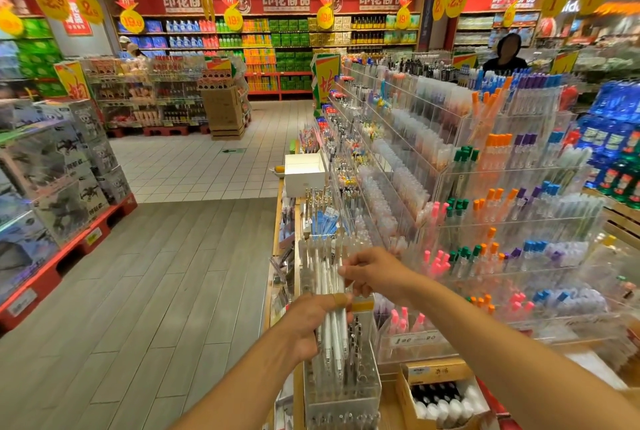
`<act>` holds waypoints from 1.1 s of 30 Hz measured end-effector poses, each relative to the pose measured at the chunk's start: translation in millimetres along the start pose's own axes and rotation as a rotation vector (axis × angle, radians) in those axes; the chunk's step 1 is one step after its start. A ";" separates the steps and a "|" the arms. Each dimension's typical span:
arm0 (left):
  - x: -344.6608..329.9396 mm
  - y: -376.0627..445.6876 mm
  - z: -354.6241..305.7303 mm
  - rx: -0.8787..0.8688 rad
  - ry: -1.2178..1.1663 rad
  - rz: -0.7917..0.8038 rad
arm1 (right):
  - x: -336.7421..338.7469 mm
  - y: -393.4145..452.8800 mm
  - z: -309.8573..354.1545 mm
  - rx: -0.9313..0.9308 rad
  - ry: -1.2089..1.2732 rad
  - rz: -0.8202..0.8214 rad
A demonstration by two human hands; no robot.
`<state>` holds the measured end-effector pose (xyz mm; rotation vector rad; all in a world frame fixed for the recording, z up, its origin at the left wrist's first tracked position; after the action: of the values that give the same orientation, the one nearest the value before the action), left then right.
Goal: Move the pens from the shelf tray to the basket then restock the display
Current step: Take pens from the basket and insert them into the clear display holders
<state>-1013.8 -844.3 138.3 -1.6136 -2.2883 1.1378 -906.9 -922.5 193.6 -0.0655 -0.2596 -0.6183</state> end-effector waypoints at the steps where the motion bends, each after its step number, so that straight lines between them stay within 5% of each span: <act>1: -2.2 -0.1 0.4 0.007 0.004 0.010 | 1.3 -2.1 -1.1 -0.022 0.028 0.015; 4: -6.6 1.1 2.6 0.029 -0.011 0.035 | 13.1 -5.2 -1.1 -0.076 0.119 -0.004; 8: -3.0 7.6 3.5 0.010 -0.078 0.010 | 54.6 -4.5 14.5 0.011 0.141 -0.268; 12: 1.9 10.0 5.4 0.019 -0.064 0.012 | 89.7 -11.3 34.8 0.217 -0.231 -0.519; 21: 3.9 12.4 9.0 0.035 -0.070 -0.011 | 56.0 -3.0 9.6 0.284 -0.612 -0.315; 33: 6.1 13.7 5.4 0.022 -0.091 -0.012 | 44.6 10.4 -4.5 0.240 -0.820 -0.221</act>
<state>-1008.6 -839.8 124.0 -1.5699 -2.3286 1.2538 -864.9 -939.9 201.0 -0.0568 -1.1439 -0.7533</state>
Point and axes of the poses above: each hand's wrist, its own y-axis towards the middle knuckle, its own x-axis out of the back of the hand, z = x × y, the point moved 7 cm from there along y, towards the middle knuckle, and after that the axes turned 10 degrees about x, right-handed, at the moved point
